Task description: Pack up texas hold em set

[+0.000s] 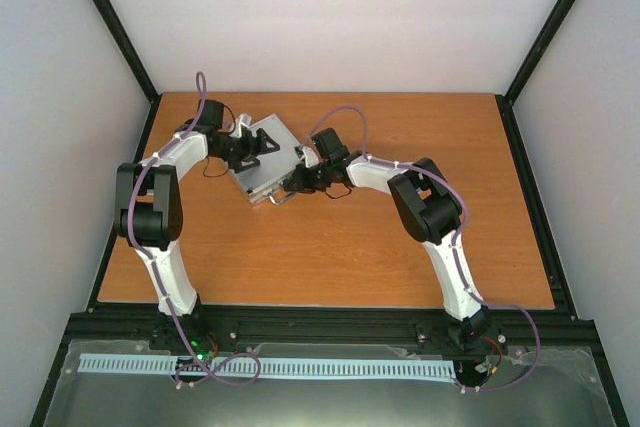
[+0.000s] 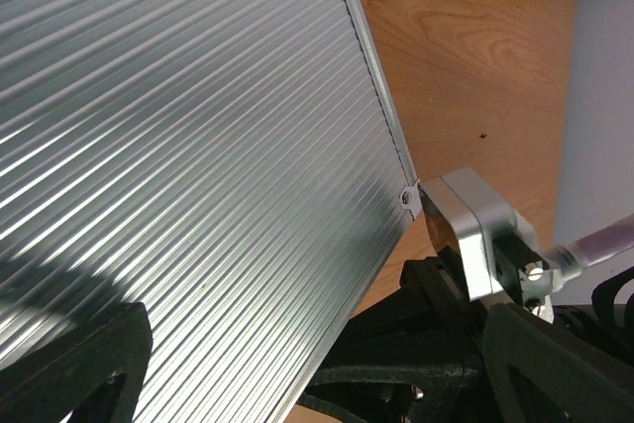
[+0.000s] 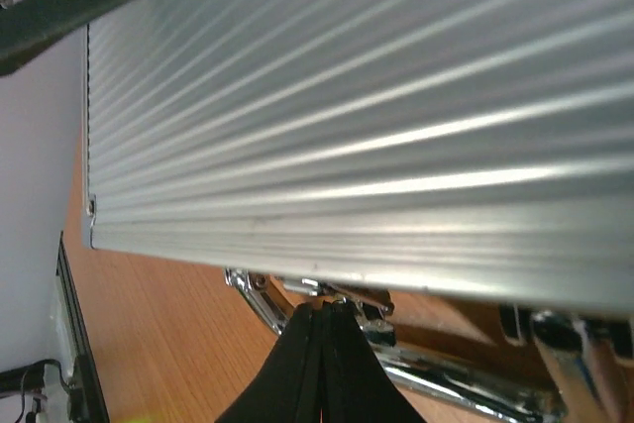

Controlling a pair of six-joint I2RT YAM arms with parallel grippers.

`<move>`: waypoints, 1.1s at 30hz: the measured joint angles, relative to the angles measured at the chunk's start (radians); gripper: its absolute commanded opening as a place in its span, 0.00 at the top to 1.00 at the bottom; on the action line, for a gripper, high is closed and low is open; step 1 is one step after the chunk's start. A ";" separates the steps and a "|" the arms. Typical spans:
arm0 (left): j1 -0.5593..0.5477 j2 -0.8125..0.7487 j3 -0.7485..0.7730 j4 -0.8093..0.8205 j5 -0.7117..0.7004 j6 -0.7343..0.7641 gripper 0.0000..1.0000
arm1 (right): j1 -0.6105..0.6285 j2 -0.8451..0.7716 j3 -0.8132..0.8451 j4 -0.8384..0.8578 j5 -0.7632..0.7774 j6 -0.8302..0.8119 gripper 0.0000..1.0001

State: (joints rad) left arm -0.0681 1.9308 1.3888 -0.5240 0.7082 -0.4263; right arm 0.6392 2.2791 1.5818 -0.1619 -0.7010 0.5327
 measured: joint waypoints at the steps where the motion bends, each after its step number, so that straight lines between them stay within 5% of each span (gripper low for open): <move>1: 0.000 0.000 0.000 0.000 0.000 0.000 0.05 | 0.000 0.001 0.003 0.006 0.005 0.006 0.97; 27: 0.005 0.011 0.000 0.045 -0.009 0.002 0.05 | 0.005 0.075 0.129 -0.053 0.075 0.015 0.97; 33: 0.006 0.016 0.003 0.056 -0.009 0.003 0.05 | 0.008 0.092 0.142 -0.054 0.203 0.010 0.97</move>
State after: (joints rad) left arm -0.0616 1.9472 1.3918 -0.4679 0.6994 -0.4229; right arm 0.6472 2.3707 1.7233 -0.2161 -0.4976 0.5426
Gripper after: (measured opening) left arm 0.949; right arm 0.032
